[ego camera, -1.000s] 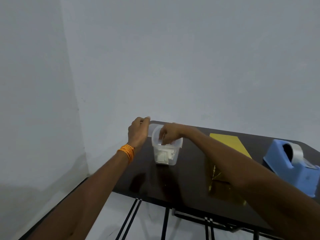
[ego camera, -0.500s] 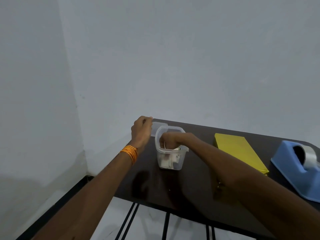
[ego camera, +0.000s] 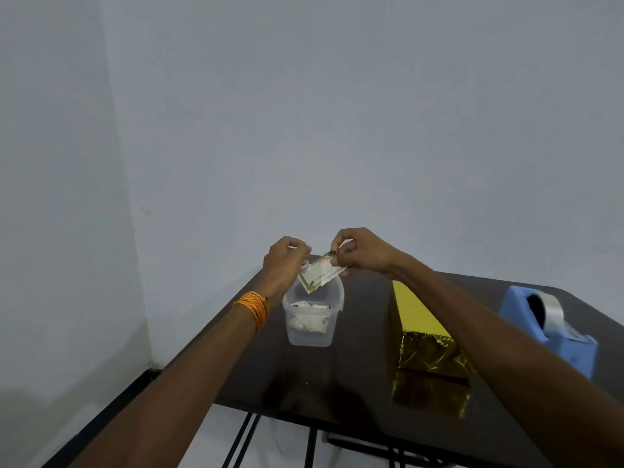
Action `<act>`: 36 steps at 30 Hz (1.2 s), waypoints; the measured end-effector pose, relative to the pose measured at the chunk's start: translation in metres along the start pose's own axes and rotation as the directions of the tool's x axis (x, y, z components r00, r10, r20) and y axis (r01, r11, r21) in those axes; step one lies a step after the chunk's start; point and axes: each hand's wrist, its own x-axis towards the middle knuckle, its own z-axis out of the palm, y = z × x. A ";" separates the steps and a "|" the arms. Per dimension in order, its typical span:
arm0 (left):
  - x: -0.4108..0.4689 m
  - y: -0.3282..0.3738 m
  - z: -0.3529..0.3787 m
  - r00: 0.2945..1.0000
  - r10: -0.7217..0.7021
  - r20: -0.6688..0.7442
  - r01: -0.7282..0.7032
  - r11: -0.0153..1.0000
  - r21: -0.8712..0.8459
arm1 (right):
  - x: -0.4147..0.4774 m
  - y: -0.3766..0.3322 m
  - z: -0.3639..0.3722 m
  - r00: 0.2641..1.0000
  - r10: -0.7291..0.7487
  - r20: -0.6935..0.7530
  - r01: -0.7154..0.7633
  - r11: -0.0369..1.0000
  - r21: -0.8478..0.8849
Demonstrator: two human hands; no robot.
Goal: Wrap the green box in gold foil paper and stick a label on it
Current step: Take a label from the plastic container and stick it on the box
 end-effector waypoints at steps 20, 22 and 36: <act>-0.040 0.039 0.073 0.974 -0.093 0.206 0.168 0.908 -0.383 | -0.073 0.034 -0.039 0.886 0.095 -0.455 0.056 0.950 0.308; -0.040 0.041 0.078 0.964 -0.118 0.236 0.206 0.896 -0.394 | -0.077 0.036 -0.041 0.869 0.093 -0.485 0.049 0.961 0.272; -0.045 0.042 0.097 0.859 -0.251 0.446 0.451 0.783 -0.428 | -0.097 0.047 -0.053 0.815 0.057 -0.577 0.026 0.991 0.135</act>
